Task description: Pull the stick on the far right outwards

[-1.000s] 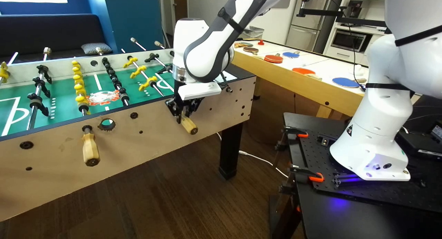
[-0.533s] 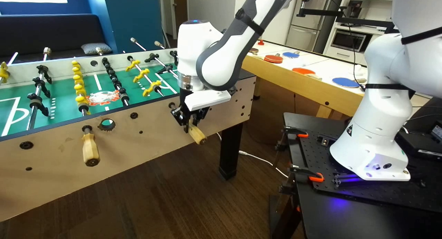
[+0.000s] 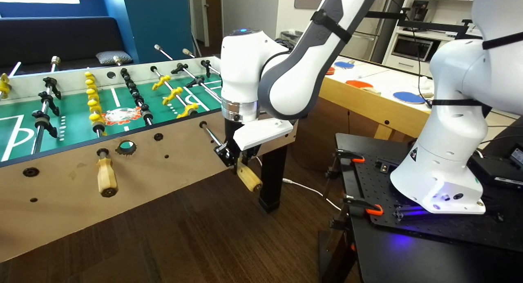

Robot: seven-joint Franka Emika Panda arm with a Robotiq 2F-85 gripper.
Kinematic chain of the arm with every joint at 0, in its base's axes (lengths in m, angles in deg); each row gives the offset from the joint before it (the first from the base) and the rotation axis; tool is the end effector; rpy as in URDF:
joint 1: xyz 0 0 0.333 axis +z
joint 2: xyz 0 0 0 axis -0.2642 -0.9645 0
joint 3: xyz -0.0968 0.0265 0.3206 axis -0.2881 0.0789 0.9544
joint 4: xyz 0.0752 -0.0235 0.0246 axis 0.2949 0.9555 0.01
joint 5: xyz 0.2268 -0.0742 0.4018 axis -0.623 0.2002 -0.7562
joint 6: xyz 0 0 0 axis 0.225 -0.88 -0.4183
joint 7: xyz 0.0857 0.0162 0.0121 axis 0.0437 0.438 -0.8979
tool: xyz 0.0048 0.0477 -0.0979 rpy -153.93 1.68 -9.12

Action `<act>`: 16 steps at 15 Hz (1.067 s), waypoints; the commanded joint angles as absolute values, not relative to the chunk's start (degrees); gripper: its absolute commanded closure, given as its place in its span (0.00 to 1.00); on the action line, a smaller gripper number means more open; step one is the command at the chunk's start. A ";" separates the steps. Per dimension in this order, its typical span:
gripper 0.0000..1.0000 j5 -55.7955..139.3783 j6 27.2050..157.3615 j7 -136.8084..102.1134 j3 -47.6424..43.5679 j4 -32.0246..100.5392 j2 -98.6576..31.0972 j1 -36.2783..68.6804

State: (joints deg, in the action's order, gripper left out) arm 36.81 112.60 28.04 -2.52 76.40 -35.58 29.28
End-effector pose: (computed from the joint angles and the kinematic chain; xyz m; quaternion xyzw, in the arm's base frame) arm 0.5517 0.0889 0.1496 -0.9332 0.3588 -0.0183 0.0058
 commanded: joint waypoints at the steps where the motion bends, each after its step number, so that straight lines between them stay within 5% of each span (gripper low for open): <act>1: 0.92 36.49 116.37 30.87 2.48 78.41 -35.18 32.45; 9: 0.92 37.95 116.20 33.92 4.51 80.37 -33.28 31.83; 10: 0.49 37.93 115.83 33.80 4.55 80.45 -33.02 31.75; 16: 0.07 45.95 113.52 35.05 3.71 86.50 -21.20 33.12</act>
